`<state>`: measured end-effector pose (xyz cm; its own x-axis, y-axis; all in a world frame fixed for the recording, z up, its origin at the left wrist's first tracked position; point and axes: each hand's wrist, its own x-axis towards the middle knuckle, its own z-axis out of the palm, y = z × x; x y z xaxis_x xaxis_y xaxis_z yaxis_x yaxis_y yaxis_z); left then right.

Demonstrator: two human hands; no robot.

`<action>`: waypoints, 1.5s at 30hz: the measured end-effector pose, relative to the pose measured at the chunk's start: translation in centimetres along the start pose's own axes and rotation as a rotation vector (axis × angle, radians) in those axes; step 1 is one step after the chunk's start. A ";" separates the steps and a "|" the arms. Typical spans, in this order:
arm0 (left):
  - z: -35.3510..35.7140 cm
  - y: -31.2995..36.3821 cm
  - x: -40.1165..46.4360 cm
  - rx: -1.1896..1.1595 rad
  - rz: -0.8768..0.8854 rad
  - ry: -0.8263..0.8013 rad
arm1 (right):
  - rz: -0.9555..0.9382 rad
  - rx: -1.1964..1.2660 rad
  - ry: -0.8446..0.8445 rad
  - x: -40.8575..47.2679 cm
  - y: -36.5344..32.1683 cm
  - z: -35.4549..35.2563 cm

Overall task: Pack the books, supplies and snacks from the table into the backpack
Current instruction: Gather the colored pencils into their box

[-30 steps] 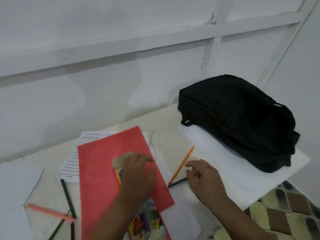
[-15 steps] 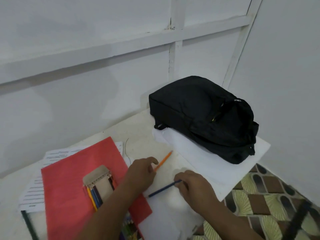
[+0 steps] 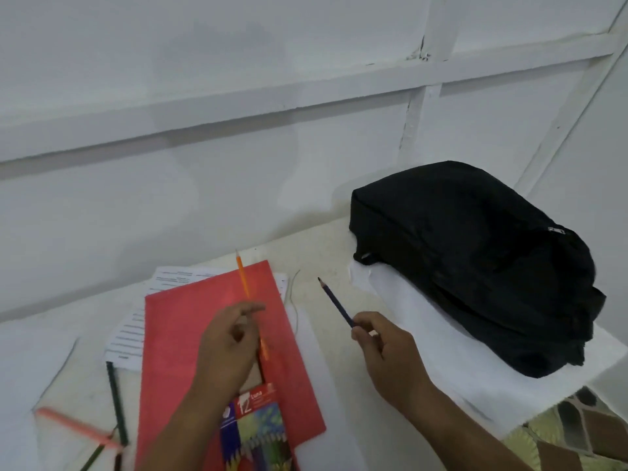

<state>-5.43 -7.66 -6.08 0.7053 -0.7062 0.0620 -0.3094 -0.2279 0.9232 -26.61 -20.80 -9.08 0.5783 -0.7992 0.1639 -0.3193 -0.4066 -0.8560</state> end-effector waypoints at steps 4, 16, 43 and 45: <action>-2.9 -1.9 -1.5 -0.028 -0.046 0.138 | -0.066 0.088 -0.119 1.3 -1.5 2.9; -2.6 -7.0 -3.4 0.212 0.131 0.177 | -0.329 0.051 -0.281 4.2 -4.6 11.0; -3.0 -9.4 -3.3 0.307 0.214 0.167 | -0.546 -0.023 -0.369 3.8 -1.3 12.5; -2.9 -9.3 -3.2 0.268 0.231 0.195 | -0.562 -0.031 -0.374 3.8 -1.4 12.4</action>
<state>-3.00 -1.30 -13.72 0.6974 -0.6248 0.3511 -0.6114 -0.2632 0.7462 -14.62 -17.76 -13.32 0.8818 -0.2574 0.3951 0.0884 -0.7328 -0.6747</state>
